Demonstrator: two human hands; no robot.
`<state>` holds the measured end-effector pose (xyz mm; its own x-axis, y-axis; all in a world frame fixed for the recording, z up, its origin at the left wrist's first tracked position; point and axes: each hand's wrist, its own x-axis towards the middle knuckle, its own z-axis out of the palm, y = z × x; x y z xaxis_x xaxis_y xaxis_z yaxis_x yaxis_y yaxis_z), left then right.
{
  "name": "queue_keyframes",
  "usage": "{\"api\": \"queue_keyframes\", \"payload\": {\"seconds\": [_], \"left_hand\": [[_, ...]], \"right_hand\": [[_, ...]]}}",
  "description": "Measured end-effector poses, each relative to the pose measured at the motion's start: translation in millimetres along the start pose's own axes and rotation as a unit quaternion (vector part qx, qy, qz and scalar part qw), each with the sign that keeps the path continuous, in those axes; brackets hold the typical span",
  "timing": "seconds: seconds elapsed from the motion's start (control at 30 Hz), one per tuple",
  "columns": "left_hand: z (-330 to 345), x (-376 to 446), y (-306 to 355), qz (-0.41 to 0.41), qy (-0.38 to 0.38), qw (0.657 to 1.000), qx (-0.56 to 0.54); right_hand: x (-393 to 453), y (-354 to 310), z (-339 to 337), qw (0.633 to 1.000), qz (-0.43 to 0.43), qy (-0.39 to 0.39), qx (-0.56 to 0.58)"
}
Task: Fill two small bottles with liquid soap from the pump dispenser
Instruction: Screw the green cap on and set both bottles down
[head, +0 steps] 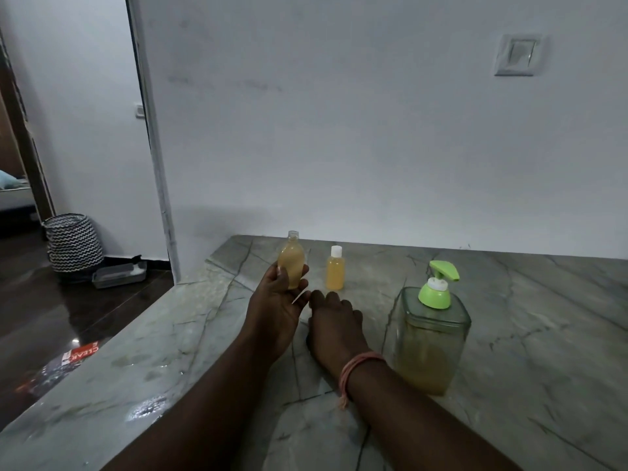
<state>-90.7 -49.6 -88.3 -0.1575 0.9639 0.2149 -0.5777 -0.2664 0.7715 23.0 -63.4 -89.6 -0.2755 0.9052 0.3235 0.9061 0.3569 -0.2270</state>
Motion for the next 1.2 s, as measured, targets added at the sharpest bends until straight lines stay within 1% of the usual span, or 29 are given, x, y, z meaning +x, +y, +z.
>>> {"api": "queue_keyframes", "payload": {"seconds": [0.07, 0.13, 0.3, 0.43, 0.63, 0.73, 0.83, 0.9, 0.97, 1.07, 1.2], "left_hand": [[0.3, 0.5, 0.2, 0.001, 0.001, 1.000, 0.004], [0.1, -0.2, 0.6, -0.002, 0.004, 1.000, 0.004], [1.2, -1.4, 0.3, -0.007, 0.006, 1.000, -0.012], [5.6, -3.9, 1.8, -0.016, 0.017, 0.999, -0.039], [9.9, -8.3, 6.1, -0.044, 0.030, 0.997, -0.056], [12.8, -11.0, 6.5, -0.053, 0.012, 0.997, -0.052], [14.5, -10.6, 5.6, -0.061, 0.004, 0.997, -0.044], [12.7, -8.3, 3.6, -0.068, 0.010, 0.997, -0.044], [13.2, -7.8, 4.1, -0.068, 0.015, 0.997, -0.045], [14.8, -10.3, 5.2, -0.065, 0.000, 0.997, -0.030], [15.2, -10.9, 4.1, -0.067, -0.015, 0.997, -0.021]], "right_hand": [[1.7, 0.3, -3.1, 1.000, -0.019, 0.019, 0.002], [3.9, 1.5, -4.1, 0.997, -0.025, 0.053, 0.052], [7.2, 2.2, -7.5, 0.984, -0.001, 0.107, 0.141], [8.1, 2.8, -17.7, 0.963, 0.034, 0.167, 0.208], [11.2, -1.7, -42.4, 0.928, 0.014, 0.226, 0.297], [19.9, -7.5, -62.3, 0.923, -0.002, 0.239, 0.300], [29.8, -15.0, -80.4, 0.935, -0.035, 0.247, 0.251], [37.4, -17.3, -91.8, 0.946, -0.066, 0.239, 0.208], [43.6, -18.1, -105.4, 0.958, -0.077, 0.198, 0.191], [49.4, -20.0, -122.3, 0.978, -0.072, 0.122, 0.153], [54.2, -24.3, -140.7, 0.992, -0.063, 0.060, 0.089]]}}
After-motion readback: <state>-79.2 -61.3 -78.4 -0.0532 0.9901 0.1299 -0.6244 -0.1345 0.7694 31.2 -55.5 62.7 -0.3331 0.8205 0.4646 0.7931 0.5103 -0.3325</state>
